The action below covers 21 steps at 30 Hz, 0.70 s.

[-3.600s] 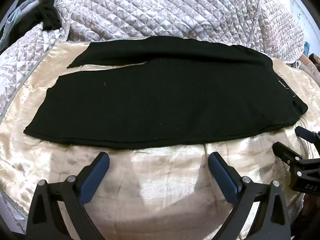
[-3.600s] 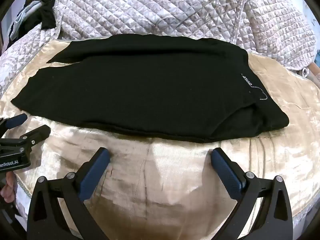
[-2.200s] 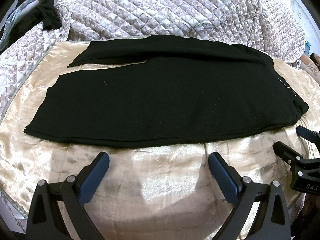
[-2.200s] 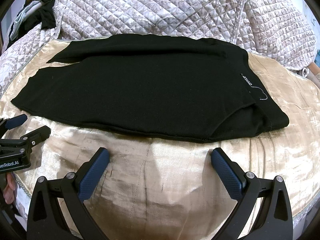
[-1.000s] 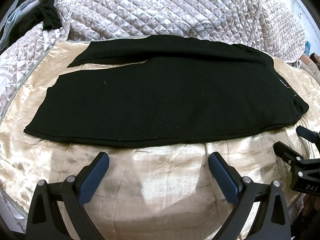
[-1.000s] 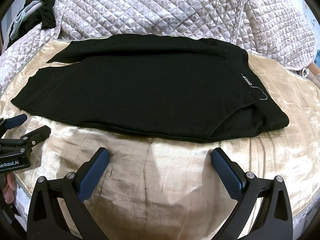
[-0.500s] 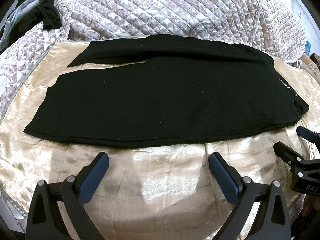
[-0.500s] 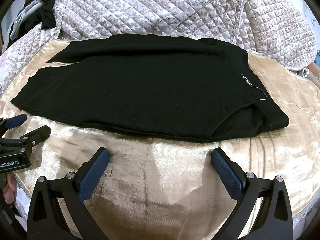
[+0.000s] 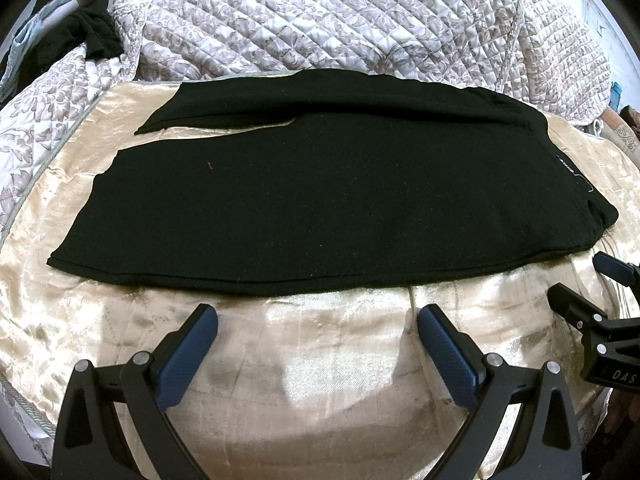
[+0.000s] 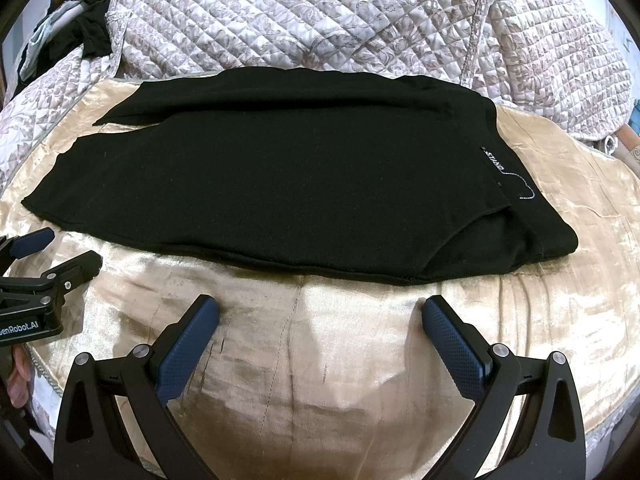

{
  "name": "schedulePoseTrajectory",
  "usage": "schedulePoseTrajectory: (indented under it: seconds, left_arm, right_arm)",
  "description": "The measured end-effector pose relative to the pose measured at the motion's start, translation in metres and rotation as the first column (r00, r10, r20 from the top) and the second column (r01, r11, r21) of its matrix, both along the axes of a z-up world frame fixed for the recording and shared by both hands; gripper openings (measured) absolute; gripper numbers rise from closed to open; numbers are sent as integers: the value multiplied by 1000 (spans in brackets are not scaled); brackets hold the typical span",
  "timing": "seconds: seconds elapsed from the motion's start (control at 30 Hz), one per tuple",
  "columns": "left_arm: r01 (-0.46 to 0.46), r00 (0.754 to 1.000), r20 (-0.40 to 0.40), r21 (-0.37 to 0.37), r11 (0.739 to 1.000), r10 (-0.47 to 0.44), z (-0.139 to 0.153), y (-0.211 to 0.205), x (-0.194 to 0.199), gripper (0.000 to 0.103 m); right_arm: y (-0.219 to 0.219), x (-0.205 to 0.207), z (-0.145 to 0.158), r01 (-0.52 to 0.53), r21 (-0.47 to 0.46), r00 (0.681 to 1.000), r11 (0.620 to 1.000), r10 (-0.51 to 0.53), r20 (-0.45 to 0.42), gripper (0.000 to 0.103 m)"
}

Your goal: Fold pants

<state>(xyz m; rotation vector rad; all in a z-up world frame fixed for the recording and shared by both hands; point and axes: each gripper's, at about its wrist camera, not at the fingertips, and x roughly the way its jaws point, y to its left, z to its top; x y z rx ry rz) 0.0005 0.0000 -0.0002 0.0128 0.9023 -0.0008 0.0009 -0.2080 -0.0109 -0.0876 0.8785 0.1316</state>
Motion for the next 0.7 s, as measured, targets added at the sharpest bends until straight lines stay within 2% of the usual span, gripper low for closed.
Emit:
schedulePoseTrajectory:
  seconds: [0.7]
  left_arm:
    - [2,1000,4,0,1000,-2,-10,-2,1,102]
  right_arm:
    - [0,0,0,0,-1,1000,1000,0,0,102]
